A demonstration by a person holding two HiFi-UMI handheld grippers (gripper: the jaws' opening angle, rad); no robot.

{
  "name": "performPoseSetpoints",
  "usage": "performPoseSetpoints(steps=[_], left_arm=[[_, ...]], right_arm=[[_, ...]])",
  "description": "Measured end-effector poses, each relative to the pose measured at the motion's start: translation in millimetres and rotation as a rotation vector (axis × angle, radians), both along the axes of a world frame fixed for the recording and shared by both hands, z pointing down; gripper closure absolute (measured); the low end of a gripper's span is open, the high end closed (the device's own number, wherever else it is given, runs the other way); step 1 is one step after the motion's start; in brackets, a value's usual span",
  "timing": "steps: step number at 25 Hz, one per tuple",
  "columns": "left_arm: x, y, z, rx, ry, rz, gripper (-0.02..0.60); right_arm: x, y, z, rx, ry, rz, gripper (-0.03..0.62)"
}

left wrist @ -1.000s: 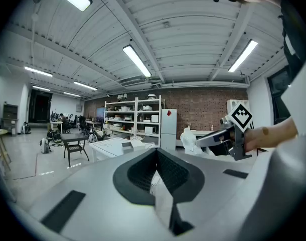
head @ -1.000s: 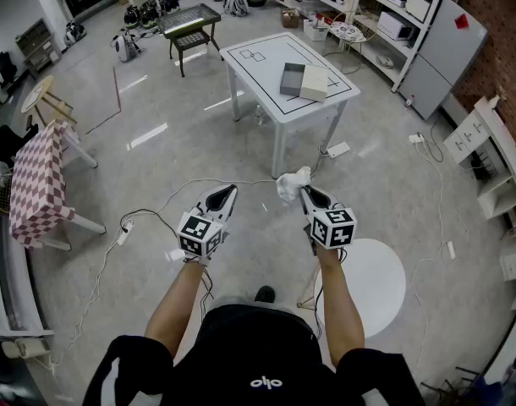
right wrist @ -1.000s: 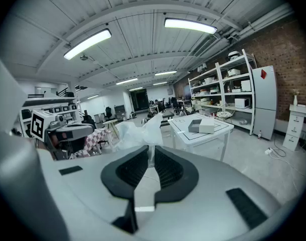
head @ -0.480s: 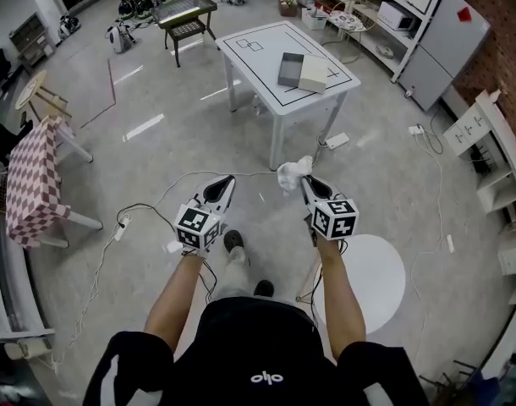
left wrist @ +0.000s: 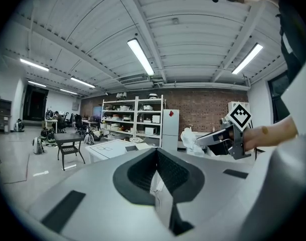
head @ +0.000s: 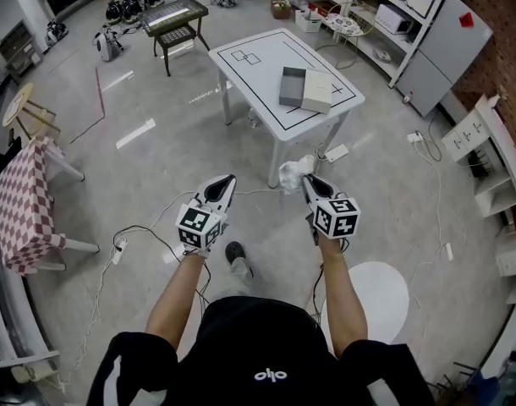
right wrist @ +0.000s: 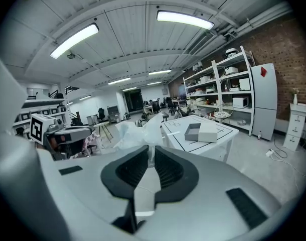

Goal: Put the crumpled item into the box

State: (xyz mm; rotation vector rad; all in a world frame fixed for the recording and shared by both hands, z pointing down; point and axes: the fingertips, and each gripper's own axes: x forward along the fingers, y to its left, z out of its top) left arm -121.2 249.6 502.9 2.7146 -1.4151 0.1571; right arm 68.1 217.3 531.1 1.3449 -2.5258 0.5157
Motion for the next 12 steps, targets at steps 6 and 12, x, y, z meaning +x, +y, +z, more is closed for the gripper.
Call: performPoseSetpoints(steps=[6, 12], left_arm=[[-32.3, -81.1, -2.5, -0.005, 0.002, 0.031, 0.575], [-61.7, -143.5, -8.0, -0.004, 0.0, 0.046, 0.575]], right_arm=[[-41.8, -77.7, -1.8, -0.016, 0.009, 0.005, 0.545], [-72.8, -141.4, -5.0, -0.014, 0.013, 0.014, 0.545]])
